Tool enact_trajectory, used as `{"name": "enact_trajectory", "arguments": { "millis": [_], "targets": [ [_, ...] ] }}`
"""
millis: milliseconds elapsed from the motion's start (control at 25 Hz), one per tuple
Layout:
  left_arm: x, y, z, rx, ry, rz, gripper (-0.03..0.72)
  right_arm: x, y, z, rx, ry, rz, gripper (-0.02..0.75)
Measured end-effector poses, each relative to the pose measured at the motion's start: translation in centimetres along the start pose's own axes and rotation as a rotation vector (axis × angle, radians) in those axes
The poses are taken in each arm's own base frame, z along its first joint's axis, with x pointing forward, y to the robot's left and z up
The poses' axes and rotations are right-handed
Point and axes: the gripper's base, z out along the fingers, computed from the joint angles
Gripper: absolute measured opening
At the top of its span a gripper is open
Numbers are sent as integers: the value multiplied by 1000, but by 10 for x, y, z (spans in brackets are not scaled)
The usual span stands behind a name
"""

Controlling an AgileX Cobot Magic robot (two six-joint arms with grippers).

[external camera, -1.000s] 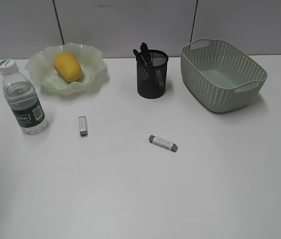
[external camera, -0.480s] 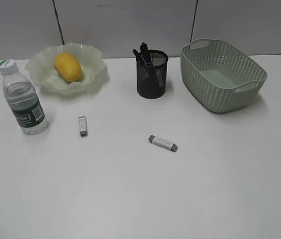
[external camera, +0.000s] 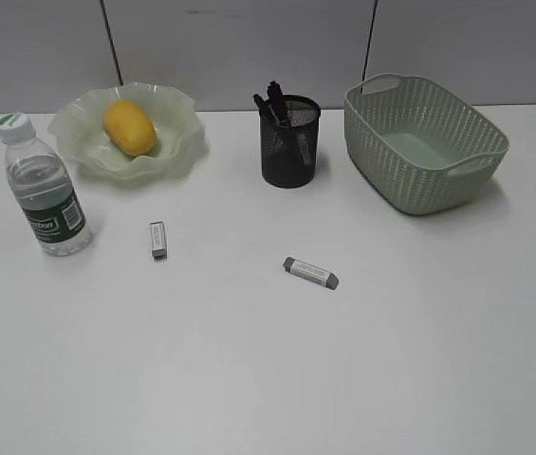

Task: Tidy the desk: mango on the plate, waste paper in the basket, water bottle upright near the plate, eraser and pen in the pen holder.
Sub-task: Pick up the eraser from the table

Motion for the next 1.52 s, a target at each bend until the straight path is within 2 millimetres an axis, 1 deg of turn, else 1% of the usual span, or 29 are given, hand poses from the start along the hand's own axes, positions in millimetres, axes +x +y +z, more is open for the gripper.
{"name": "enact_trajectory", "arguments": {
  "millis": [200, 600, 1280, 1520],
  "targets": [
    [10, 0, -11, 2, -104, 0, 481, 0, 0, 0, 0, 0, 0, 480],
    [11, 0, -8, 91, -115, 37, 481, 0, 0, 0, 0, 0, 0, 480],
    [11, 0, -7, 94, -121, 38, 481, 0, 0, 0, 0, 0, 0, 480],
    [11, 0, -7, 94, -121, 38, 457, 0, 0, 0, 0, 0, 0, 480]
  ]
}}
